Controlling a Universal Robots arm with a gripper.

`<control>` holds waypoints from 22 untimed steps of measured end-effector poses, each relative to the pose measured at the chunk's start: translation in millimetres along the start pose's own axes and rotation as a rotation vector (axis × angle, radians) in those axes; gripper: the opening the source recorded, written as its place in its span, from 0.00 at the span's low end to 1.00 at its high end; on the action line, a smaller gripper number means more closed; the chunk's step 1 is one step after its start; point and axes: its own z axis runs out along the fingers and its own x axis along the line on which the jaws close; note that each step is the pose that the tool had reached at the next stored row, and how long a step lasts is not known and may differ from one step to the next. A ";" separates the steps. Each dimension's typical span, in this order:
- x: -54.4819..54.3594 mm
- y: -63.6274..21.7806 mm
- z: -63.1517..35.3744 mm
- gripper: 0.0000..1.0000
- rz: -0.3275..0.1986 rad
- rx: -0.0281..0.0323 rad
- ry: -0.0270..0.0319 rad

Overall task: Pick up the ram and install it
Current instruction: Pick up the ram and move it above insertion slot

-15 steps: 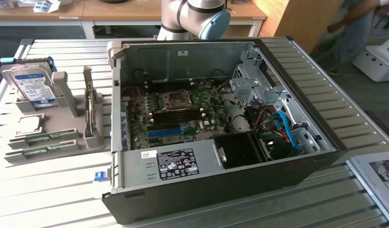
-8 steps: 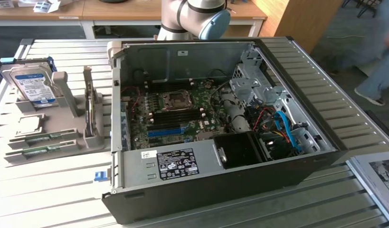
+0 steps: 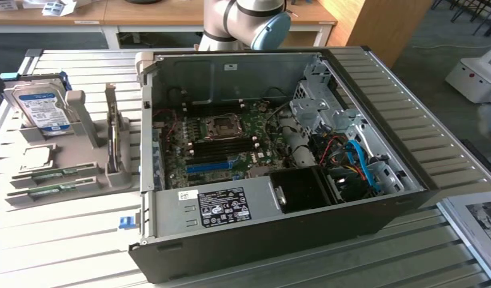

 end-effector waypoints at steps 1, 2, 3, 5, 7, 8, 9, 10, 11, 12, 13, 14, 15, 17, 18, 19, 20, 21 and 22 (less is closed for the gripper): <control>0.0 -0.1 1.8 0.10 0.000 0.0000 0.0000; 0.1 -0.2 3.5 0.10 0.000 0.0001 -0.0001; 0.1 -0.2 5.1 0.10 0.000 0.0001 -0.0001; 0.2 -0.4 7.9 0.10 0.000 0.0001 -0.0002; 0.2 -0.4 8.4 0.10 0.000 0.0000 -0.0001; 0.2 -0.4 8.4 0.10 0.000 -0.0001 0.0000; 0.2 -0.4 8.4 0.10 0.000 0.0000 0.0001; 0.2 -0.4 8.4 0.10 0.000 0.0000 0.0002; 0.3 -0.4 8.5 0.10 0.000 0.0000 0.0001; 0.8 -0.4 8.5 0.10 0.000 0.0001 0.0002; 1.7 -0.4 8.5 0.10 0.000 0.0001 0.0002; 2.9 -0.4 8.4 0.10 0.000 0.0000 0.0003; 3.9 -0.4 8.4 0.10 0.000 -0.0003 0.0002; 5.9 -0.3 8.4 0.10 0.000 -0.0008 0.0002; 6.9 -0.3 8.4 0.10 0.000 -0.0010 0.0002; 8.0 -0.3 8.3 0.10 0.000 -0.0013 0.0002; 9.2 -0.2 8.3 0.10 0.000 -0.0016 0.0002; 10.6 -0.2 8.3 0.10 0.000 -0.0019 0.0002; 11.9 -0.2 8.3 0.10 0.000 -0.0022 0.0002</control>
